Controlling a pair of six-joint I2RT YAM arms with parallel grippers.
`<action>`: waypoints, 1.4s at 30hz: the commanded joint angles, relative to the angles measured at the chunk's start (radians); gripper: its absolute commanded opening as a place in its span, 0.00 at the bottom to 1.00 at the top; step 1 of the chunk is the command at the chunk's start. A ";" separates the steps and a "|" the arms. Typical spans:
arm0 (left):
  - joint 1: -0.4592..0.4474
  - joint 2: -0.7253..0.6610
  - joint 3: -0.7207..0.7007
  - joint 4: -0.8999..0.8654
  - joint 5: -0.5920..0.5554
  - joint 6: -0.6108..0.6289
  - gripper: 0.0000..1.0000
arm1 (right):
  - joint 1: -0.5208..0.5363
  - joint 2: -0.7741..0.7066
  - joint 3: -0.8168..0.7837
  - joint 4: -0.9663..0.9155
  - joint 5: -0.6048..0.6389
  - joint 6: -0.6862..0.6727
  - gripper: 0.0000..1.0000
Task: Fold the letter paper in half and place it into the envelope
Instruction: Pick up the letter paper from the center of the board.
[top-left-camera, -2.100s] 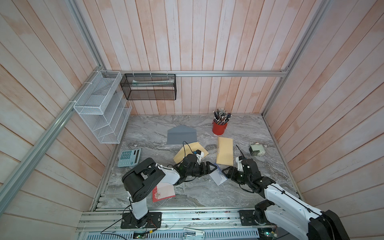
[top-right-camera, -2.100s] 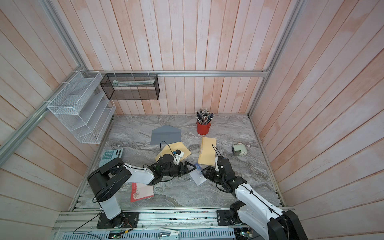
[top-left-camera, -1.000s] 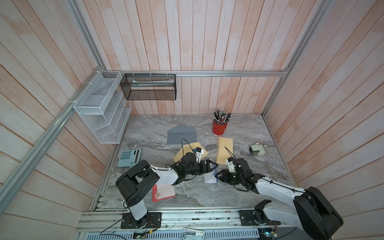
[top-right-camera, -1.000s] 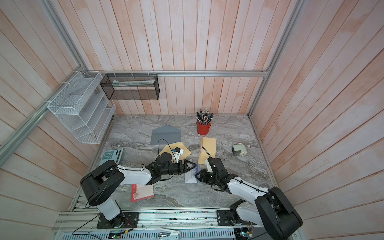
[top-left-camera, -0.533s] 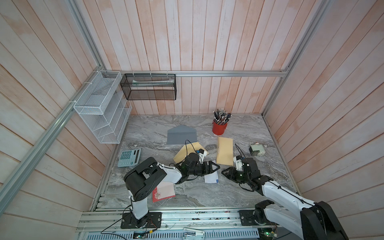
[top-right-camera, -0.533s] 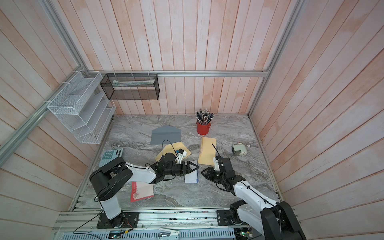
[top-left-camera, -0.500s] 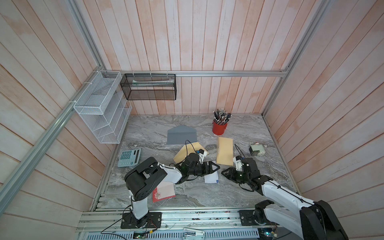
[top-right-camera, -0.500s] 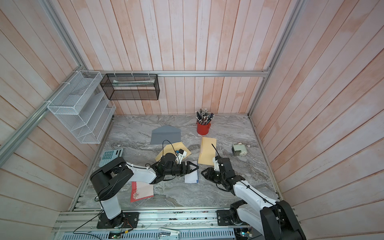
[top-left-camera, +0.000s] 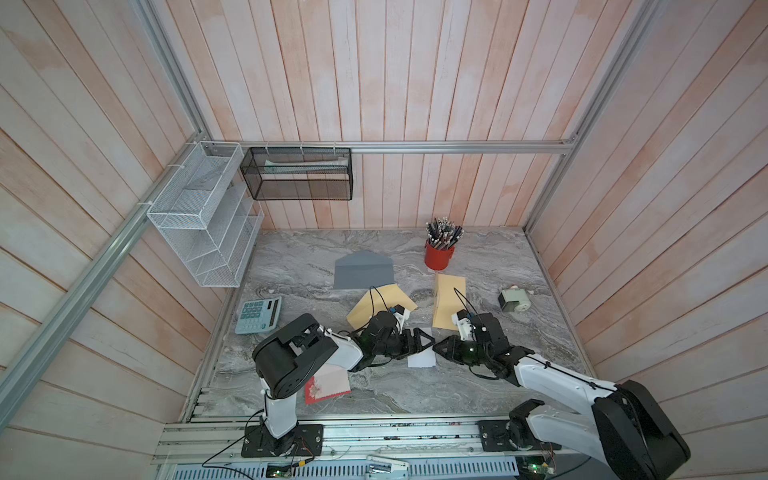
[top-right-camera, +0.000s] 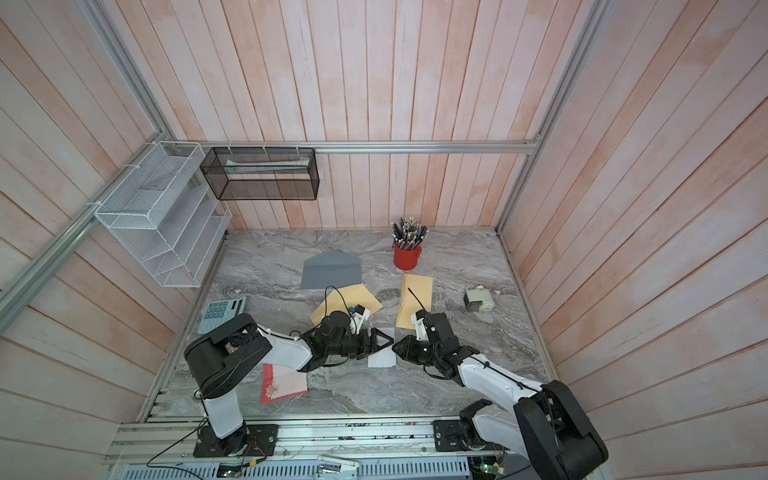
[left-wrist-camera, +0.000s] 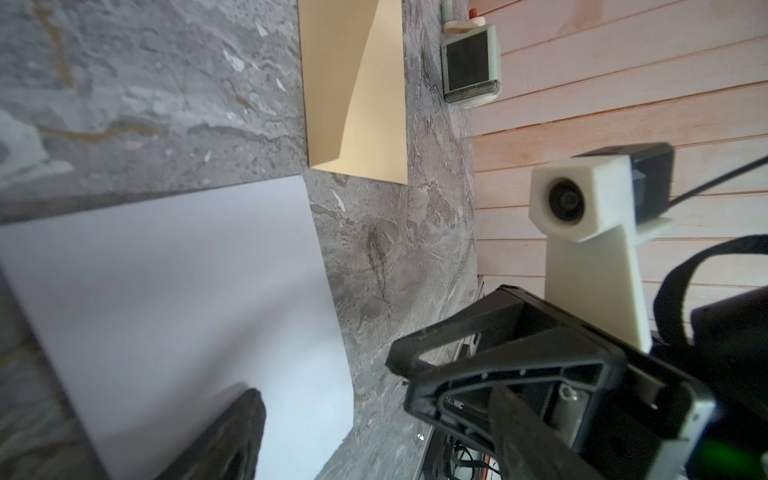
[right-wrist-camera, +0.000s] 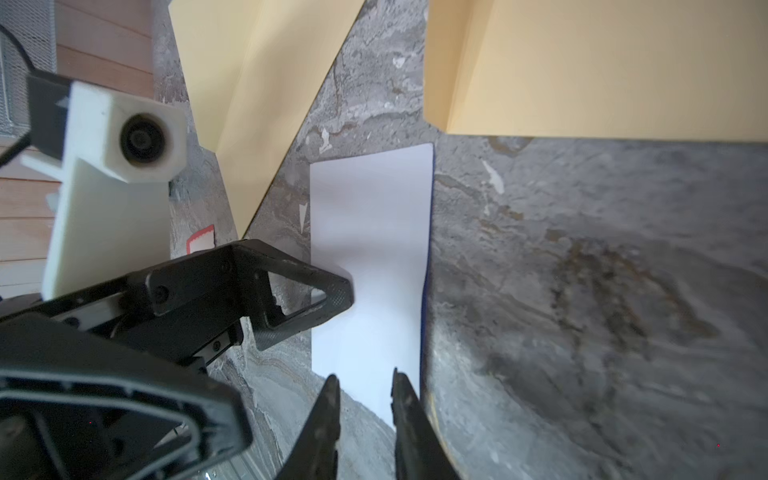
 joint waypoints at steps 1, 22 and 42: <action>0.003 -0.002 -0.013 0.029 0.011 0.004 0.85 | 0.018 0.056 0.018 0.075 0.010 0.015 0.23; 0.083 -0.177 -0.043 -0.299 -0.031 0.202 0.60 | 0.021 0.142 -0.064 0.153 0.022 0.041 0.19; 0.070 -0.097 -0.062 -0.157 0.051 0.167 0.59 | 0.035 0.207 -0.097 0.239 0.008 0.074 0.19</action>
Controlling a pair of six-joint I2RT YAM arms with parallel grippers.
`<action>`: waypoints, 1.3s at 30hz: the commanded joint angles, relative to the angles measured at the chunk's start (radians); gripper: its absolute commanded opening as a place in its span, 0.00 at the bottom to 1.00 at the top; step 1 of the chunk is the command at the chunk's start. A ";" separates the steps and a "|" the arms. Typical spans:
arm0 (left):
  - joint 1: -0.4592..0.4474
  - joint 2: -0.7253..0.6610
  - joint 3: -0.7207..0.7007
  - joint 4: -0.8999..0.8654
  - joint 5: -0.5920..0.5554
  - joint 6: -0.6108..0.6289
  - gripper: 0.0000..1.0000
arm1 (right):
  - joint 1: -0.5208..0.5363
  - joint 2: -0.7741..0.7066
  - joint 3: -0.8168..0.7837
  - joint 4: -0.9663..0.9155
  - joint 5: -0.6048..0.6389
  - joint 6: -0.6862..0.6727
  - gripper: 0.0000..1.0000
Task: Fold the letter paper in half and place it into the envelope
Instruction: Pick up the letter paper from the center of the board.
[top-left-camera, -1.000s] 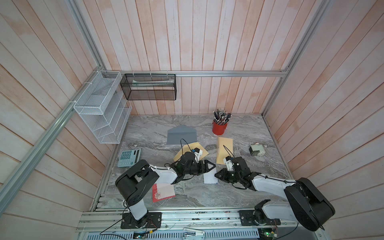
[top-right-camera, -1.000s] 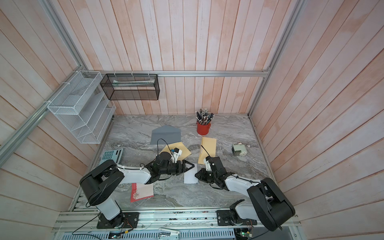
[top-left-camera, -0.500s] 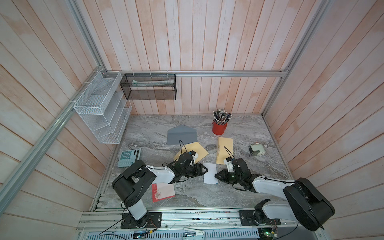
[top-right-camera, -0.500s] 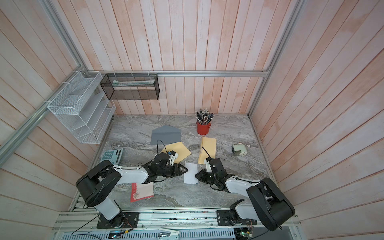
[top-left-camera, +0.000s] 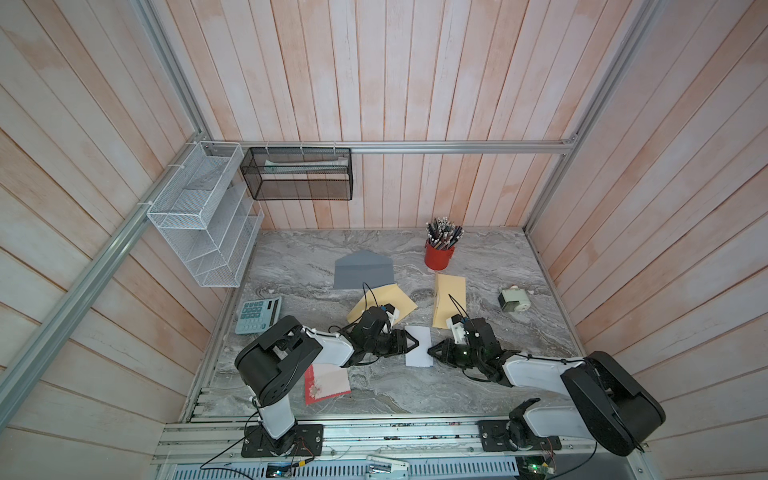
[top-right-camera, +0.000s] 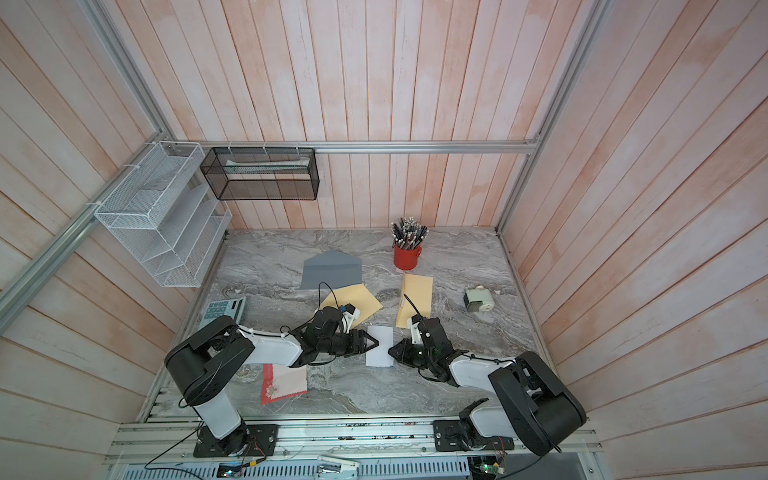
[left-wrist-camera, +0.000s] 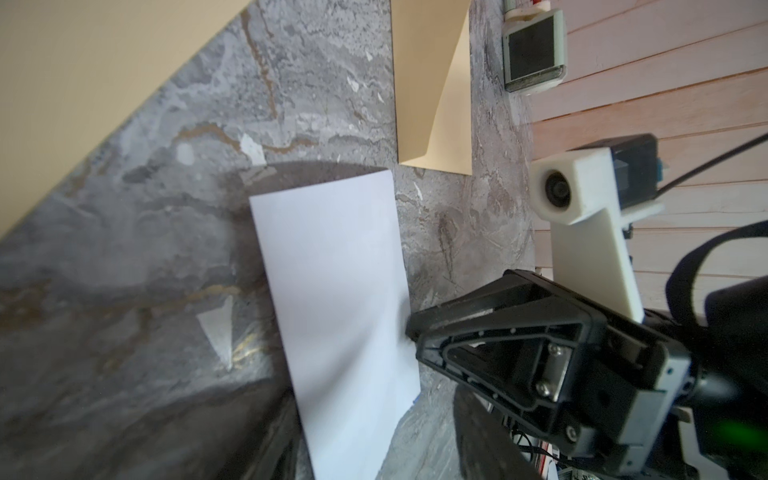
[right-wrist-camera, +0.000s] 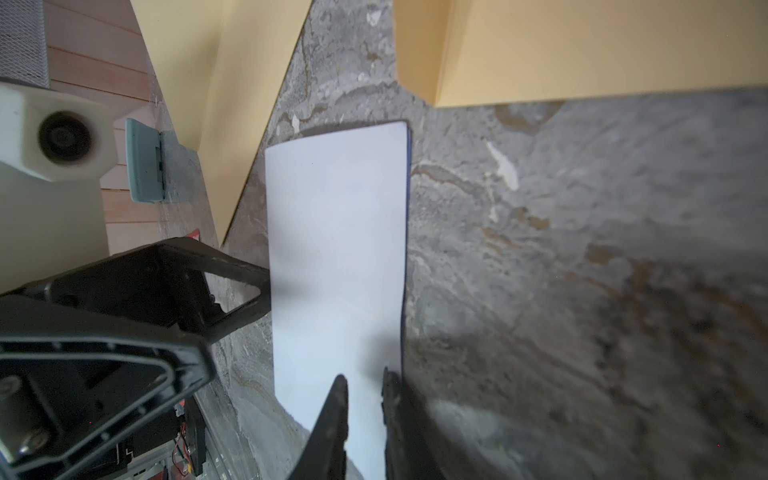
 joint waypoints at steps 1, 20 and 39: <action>-0.001 0.001 -0.036 0.103 0.057 -0.021 0.57 | 0.010 0.037 -0.026 -0.030 0.012 0.011 0.19; 0.081 -0.073 -0.158 0.561 0.284 -0.057 0.00 | -0.103 -0.317 0.070 -0.228 -0.034 -0.111 0.57; 0.108 -0.024 -0.186 0.826 0.386 -0.168 0.00 | -0.085 -0.317 0.025 0.154 -0.333 0.001 0.59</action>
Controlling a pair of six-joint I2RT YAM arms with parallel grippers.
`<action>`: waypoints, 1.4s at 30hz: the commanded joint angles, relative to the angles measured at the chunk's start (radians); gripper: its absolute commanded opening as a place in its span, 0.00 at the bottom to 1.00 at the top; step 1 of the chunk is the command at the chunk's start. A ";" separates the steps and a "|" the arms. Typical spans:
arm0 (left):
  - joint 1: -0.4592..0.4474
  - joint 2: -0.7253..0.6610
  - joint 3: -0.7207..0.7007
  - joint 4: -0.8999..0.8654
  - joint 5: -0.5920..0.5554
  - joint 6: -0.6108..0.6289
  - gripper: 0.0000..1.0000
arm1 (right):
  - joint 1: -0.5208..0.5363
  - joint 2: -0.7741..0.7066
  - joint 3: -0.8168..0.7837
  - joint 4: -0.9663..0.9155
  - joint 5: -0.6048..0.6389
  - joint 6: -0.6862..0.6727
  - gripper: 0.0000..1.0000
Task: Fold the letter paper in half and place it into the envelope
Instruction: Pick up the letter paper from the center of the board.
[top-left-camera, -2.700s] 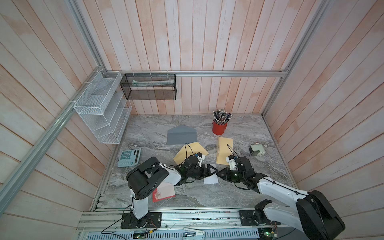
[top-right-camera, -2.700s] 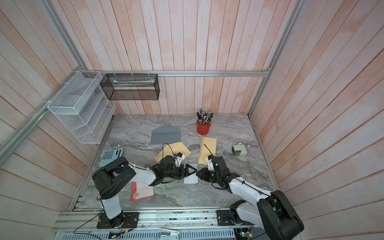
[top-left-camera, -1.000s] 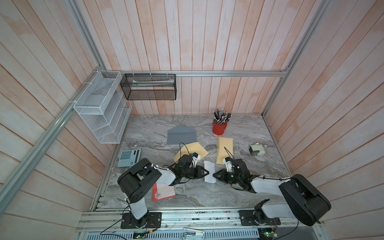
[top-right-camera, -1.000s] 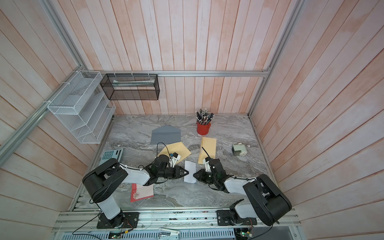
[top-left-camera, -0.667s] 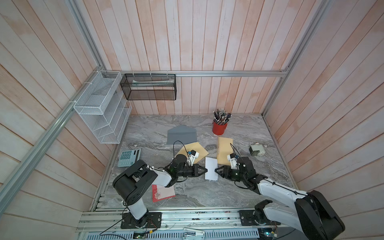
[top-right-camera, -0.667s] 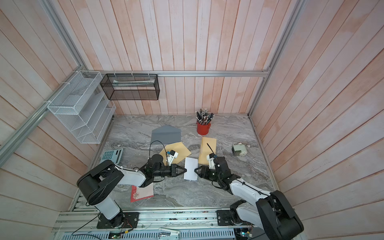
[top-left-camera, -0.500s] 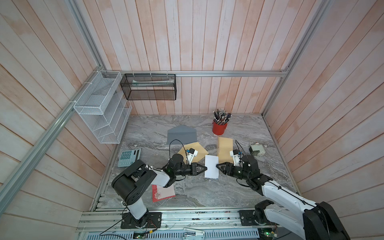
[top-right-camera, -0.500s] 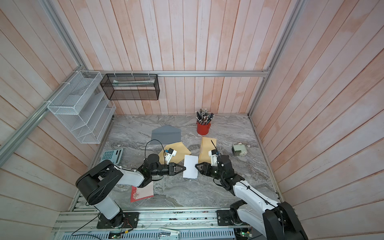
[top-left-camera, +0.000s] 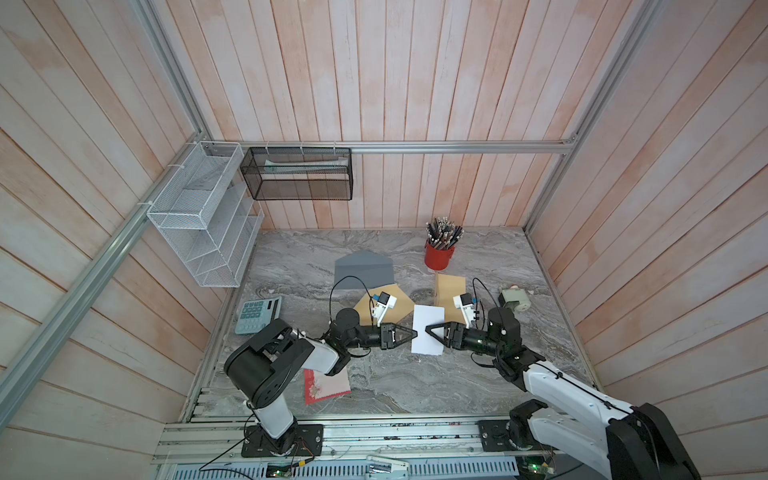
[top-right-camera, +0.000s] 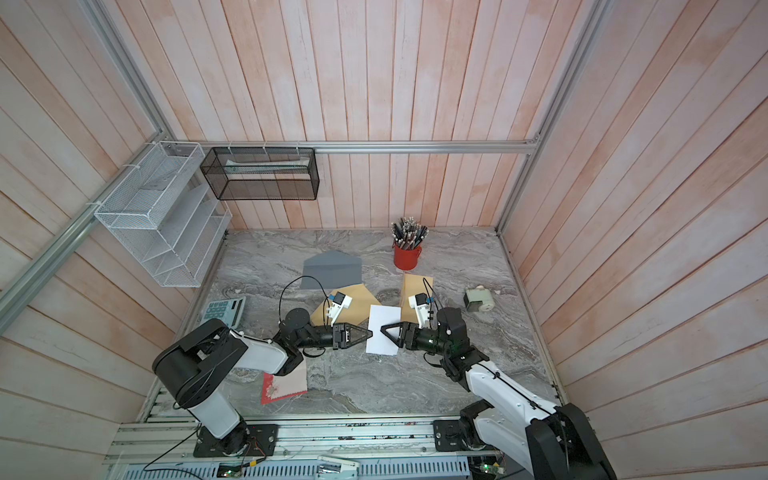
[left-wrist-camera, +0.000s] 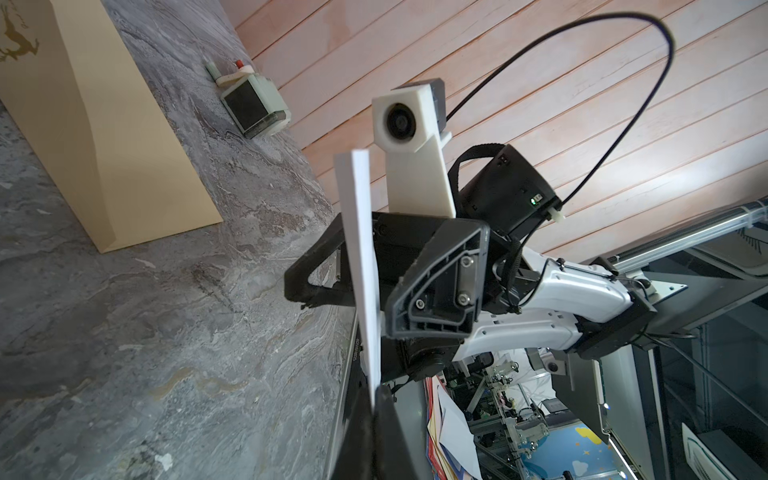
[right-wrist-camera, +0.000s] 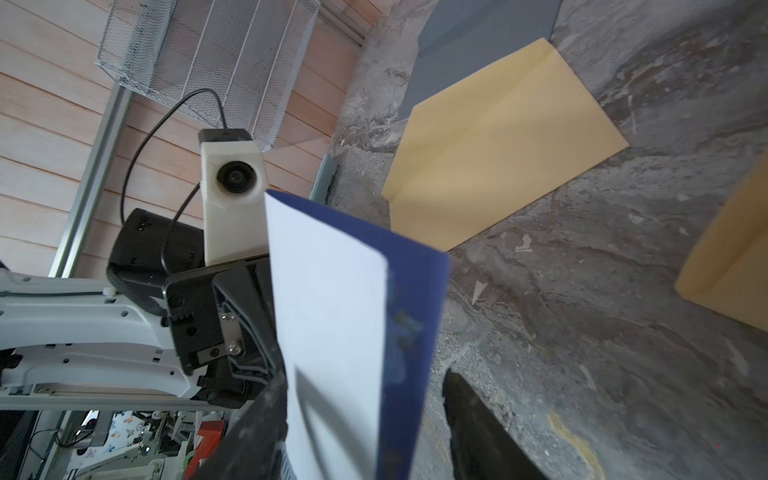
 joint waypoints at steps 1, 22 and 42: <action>0.010 0.021 -0.015 0.064 0.019 -0.025 0.00 | 0.007 0.008 -0.024 0.108 -0.070 0.039 0.57; 0.130 -0.205 0.034 -0.481 -0.116 0.241 0.68 | -0.017 -0.020 -0.006 0.027 0.010 0.031 0.00; 0.277 -0.068 0.410 -1.175 -0.725 0.859 0.68 | -0.037 -0.055 -0.014 -0.071 0.072 0.005 0.00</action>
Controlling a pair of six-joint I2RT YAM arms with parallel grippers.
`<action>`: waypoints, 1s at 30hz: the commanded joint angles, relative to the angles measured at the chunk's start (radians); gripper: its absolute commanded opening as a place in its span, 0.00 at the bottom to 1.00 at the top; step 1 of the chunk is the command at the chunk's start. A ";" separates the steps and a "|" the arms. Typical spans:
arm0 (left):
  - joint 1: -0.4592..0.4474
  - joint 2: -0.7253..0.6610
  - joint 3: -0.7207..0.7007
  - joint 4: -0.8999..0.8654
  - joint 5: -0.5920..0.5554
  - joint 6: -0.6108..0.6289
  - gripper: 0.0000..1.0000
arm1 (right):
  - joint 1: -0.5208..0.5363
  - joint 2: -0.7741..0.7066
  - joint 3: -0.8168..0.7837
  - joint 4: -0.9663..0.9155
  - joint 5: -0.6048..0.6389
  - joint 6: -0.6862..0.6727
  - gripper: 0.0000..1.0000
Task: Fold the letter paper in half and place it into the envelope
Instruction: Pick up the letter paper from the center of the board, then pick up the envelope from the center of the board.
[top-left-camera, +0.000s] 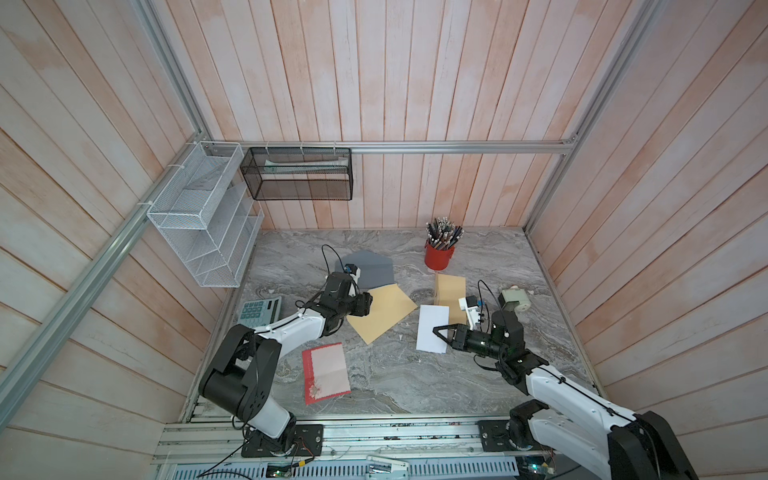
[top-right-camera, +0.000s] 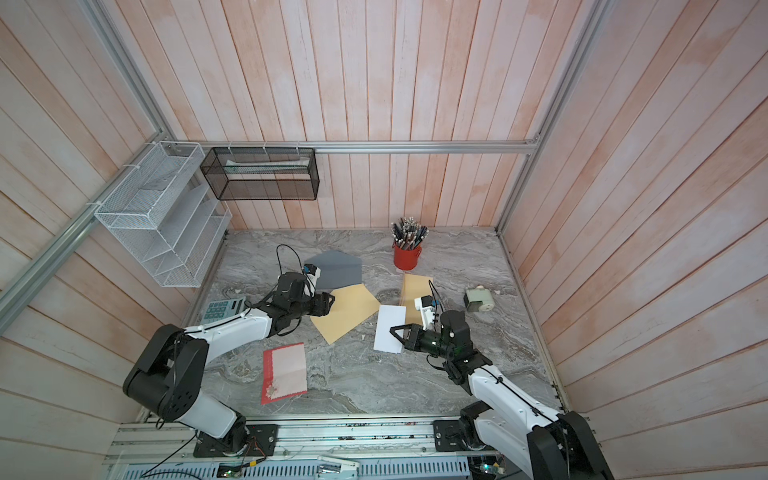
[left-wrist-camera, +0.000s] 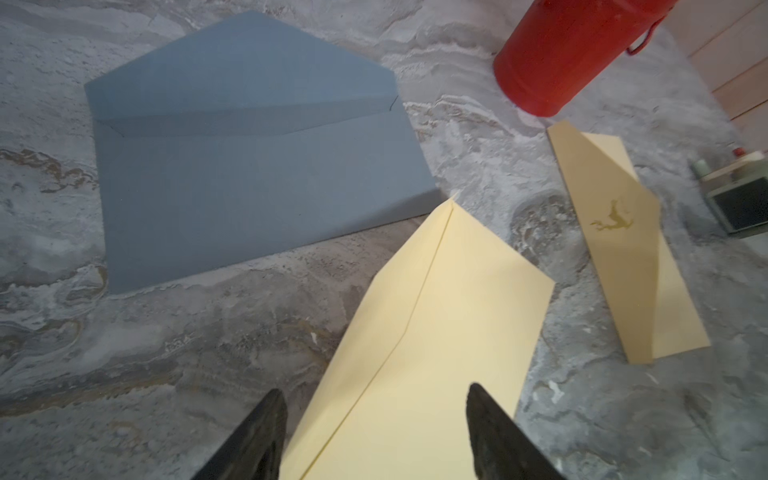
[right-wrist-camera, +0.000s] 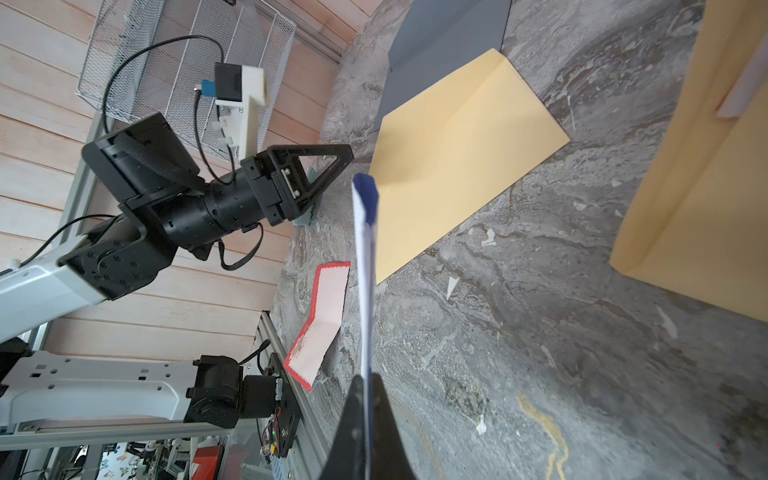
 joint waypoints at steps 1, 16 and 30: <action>0.035 0.062 0.074 -0.007 0.036 0.070 0.67 | -0.003 -0.015 0.014 -0.011 0.016 -0.013 0.00; 0.082 0.180 0.120 -0.003 0.248 0.076 0.62 | -0.003 0.001 -0.010 0.030 0.018 -0.003 0.00; 0.082 0.227 0.112 -0.063 0.255 0.072 0.51 | -0.003 0.008 -0.012 0.047 0.009 0.001 0.00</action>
